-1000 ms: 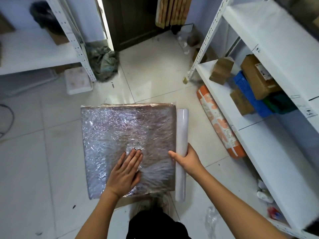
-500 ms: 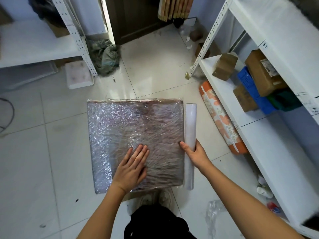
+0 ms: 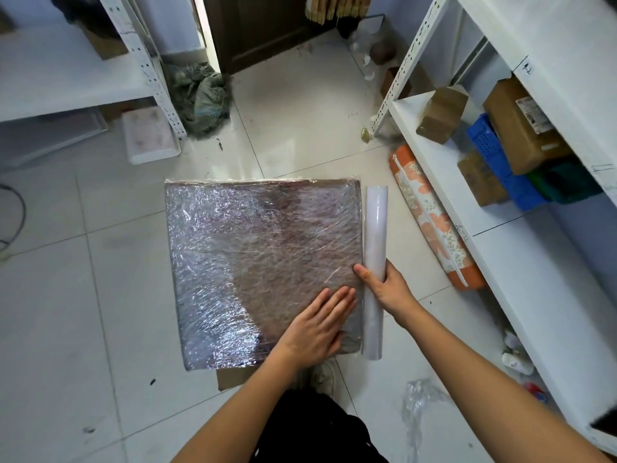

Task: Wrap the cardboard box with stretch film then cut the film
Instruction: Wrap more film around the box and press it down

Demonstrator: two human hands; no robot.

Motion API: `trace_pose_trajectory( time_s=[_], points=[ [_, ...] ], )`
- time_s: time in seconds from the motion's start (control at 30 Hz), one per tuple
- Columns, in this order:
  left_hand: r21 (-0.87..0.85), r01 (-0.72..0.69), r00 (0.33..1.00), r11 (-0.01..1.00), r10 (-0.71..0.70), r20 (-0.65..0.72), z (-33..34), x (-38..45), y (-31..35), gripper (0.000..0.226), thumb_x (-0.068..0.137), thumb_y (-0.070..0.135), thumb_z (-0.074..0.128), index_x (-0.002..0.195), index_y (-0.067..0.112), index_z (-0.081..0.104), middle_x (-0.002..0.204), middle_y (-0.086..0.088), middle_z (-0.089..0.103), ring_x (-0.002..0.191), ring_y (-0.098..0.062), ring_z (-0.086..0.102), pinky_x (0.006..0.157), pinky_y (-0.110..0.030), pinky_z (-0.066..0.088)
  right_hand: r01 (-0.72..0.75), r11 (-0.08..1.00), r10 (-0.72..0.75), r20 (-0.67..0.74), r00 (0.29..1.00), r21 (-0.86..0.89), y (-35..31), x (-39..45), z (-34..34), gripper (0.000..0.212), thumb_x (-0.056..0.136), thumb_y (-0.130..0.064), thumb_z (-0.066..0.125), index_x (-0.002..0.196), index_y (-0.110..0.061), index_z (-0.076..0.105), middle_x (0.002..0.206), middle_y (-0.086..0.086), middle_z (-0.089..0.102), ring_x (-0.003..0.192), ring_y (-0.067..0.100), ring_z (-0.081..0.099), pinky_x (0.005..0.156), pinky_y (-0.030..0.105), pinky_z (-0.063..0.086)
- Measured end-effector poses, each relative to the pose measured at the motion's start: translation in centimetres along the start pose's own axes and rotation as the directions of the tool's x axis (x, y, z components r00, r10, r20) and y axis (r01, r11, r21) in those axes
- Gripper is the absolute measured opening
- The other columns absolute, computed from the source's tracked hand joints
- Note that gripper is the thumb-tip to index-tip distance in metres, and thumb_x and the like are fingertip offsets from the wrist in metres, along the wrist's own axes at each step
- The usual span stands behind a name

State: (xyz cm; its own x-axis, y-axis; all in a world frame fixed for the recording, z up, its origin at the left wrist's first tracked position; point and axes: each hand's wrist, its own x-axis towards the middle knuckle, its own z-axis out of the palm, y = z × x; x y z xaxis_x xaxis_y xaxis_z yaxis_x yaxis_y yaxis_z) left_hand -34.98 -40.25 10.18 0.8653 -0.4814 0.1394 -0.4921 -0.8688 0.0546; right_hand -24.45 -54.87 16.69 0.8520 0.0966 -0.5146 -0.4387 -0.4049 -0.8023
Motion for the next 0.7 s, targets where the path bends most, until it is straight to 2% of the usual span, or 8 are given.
trace_pose_trajectory(
  time_s=[0.17,0.3,0.4,0.5,0.6,0.7],
  points=[
    [0.054,-0.025,0.998,0.998,0.028,-0.049,0.2,-0.3,1.2,0.066,0.089,0.035,0.042,0.142,-0.002,0.031,0.152,-0.014,0.025,0.141,-0.029,0.021,0.118,-0.045,0.01,-0.031,0.999,0.029,0.054,0.998,0.025,0.4,0.1,-0.4,0.036,0.084,-0.032,0.066,0.114,-0.016,0.053,0.104,-0.002,0.063,0.089,0.002,0.06,0.07,0.012,0.049],
    [0.154,-0.279,0.96,0.948,0.279,0.02,1.0,-0.9,2.3,0.07,0.092,0.034,0.032,0.146,-0.005,0.012,0.154,-0.008,0.025,0.142,-0.024,0.022,0.116,-0.044,0.008,-0.034,0.998,0.03,0.06,0.998,0.059,0.2,0.1,0.0,0.031,0.085,-0.027,0.066,0.111,-0.015,0.053,0.095,-0.007,0.062,0.084,-0.002,0.058,0.061,0.005,0.047],
    [0.196,-0.306,0.951,0.932,0.307,0.028,1.3,-0.4,2.0,0.06,0.096,0.029,0.03,0.145,-0.005,0.022,0.153,-0.012,0.025,0.142,-0.026,0.025,0.117,-0.044,0.007,-0.027,0.998,0.024,0.049,0.998,0.064,0.1,0.3,-0.2,0.036,0.084,-0.029,0.067,0.113,-0.013,0.054,0.099,-0.005,0.063,0.086,-0.002,0.059,0.062,0.005,0.047],
    [0.231,-0.317,0.947,0.92,0.32,0.024,1.8,-0.1,2.5,0.057,0.099,0.029,0.027,0.146,-0.004,0.021,0.154,-0.014,0.023,0.142,-0.028,0.023,0.116,-0.046,0.007,-0.044,0.996,0.038,0.072,0.997,0.075,0.3,0.4,-0.7,0.035,0.084,-0.029,0.067,0.113,-0.013,0.054,0.098,-0.006,0.063,0.086,-0.001,0.059,0.062,0.005,0.048],
    [0.195,-0.292,0.956,0.936,0.286,0.057,1.9,-0.5,3.0,0.061,0.097,0.032,0.035,0.146,-0.001,0.024,0.154,-0.011,0.023,0.142,-0.027,0.024,0.117,-0.048,0.005,-0.066,0.996,0.059,0.107,0.992,0.066,0.5,0.0,-0.9,0.036,0.084,-0.031,0.066,0.113,-0.013,0.054,0.096,-0.007,0.063,0.085,0.0,0.06,0.06,0.007,0.048],
    [0.117,-0.281,0.96,0.953,0.278,0.04,0.4,-0.6,3.5,0.06,0.09,0.035,0.043,0.141,0.004,0.04,0.151,-0.01,0.031,0.141,-0.024,0.025,0.118,-0.048,0.003,-0.067,0.996,0.059,0.115,0.992,0.066,0.8,-0.2,-0.9,0.032,0.085,-0.029,0.067,0.11,-0.014,0.054,0.093,-0.006,0.063,0.082,0.001,0.06,0.056,0.006,0.046]
  ],
)
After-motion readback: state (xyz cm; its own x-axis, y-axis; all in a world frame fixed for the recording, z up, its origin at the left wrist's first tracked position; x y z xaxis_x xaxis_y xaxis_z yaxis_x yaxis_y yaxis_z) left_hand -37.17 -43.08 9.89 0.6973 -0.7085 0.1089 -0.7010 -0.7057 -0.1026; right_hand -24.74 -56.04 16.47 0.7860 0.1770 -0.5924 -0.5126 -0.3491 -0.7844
